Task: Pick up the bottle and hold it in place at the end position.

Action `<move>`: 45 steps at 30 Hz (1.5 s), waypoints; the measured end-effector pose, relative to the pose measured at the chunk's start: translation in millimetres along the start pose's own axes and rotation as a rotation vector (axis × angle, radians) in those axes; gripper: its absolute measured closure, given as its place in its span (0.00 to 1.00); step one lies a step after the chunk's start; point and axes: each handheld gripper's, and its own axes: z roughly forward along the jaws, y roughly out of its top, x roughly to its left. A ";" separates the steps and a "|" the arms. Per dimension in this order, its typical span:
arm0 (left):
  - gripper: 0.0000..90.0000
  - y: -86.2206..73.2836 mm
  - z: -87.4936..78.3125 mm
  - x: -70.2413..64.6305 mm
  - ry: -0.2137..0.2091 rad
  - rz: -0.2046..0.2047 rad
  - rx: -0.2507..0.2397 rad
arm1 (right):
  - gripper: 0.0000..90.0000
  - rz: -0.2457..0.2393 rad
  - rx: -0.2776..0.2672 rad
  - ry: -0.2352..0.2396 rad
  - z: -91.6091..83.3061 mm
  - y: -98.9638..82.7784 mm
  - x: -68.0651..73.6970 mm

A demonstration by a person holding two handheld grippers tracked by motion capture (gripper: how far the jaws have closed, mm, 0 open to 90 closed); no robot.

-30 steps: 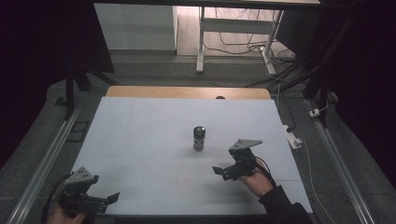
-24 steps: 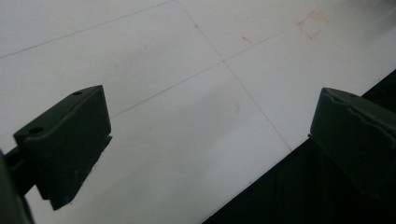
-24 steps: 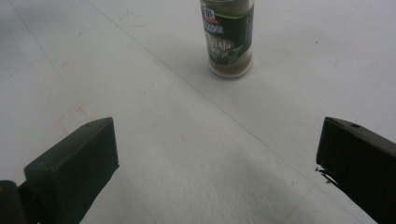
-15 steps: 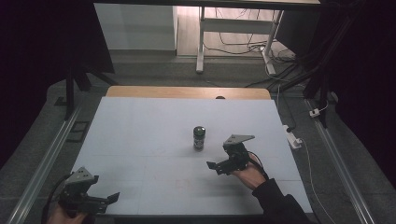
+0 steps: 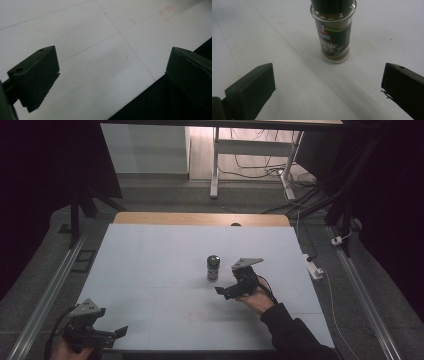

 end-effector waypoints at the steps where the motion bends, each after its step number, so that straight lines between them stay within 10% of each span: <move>1: 0.00 0.0 0.0 0.0 0.000 0.000 0.000 | 0.00 -0.008 0.002 0.000 2.3 0.9 -0.5; 16: 0.00 -0.3 -0.2 0.2 -0.004 0.001 -0.001 | 0.00 -0.064 -0.006 0.001 31.2 16.3 -6.8; 34: 0.00 -0.4 -0.1 -0.2 -0.005 0.005 0.002 | 0.56 -0.139 -0.044 -0.001 38.3 25.6 -7.8; 45: 0.00 -0.4 -0.2 -0.2 -0.006 0.004 0.002 | 0.60 -0.175 -0.030 -0.032 37.5 28.8 -5.1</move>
